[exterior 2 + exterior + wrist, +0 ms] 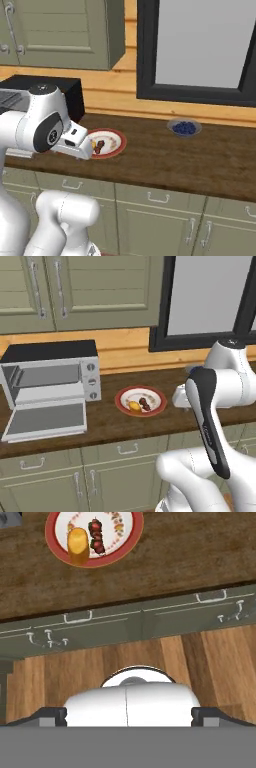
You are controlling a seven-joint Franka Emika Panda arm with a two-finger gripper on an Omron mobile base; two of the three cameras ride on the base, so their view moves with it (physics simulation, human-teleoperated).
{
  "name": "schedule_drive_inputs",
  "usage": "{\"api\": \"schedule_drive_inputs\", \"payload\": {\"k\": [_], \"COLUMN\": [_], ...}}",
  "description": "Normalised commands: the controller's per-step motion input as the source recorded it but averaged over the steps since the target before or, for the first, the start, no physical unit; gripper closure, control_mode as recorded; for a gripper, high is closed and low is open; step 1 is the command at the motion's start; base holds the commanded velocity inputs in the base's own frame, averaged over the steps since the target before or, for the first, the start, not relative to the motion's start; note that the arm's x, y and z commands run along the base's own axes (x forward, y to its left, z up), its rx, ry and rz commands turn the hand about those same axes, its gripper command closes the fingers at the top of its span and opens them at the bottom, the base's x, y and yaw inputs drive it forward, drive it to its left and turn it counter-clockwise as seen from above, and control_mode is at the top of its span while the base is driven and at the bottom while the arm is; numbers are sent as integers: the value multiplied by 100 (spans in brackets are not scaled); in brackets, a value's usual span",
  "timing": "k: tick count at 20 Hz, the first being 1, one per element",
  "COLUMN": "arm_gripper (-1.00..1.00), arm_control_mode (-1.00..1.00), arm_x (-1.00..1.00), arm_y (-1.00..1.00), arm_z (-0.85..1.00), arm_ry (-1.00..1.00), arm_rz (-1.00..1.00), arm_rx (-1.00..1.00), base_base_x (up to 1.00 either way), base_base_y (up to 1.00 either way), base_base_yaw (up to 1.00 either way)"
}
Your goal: Pick up the kebab skewer and baguette bread, and place them inside the toaster oven. Close the toaster oven door and start by setting the timer.
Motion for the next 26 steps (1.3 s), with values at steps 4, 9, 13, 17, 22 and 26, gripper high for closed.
{"api": "schedule_drive_inputs", "payload": {"k": [4, 9, 13, 17, 22, 26], "arm_gripper": [-100, -100, -100, -100, -100, -100], "arm_control_mode": [100, 100, 100, 100, 100, 100], "arm_x": [0, 0, 0, 0, 0, 0], "arm_y": [0, 0, 0, 0, 0, 0], "arm_z": [0, 0, 0, 0, 0, 0], "arm_ry": [0, 0, 0, 0, 0, 0], "arm_rz": [0, 0, 0, 0, 0, 0], "arm_rx": [0, 0, 0, 0, 0, 0], "base_base_x": [30, 29, 47, 44, 44, 25], "base_base_y": [79, 16, 26, 38, 45, 34], "base_base_yaw": [0, 0, 0, 0, 0, 0]}}
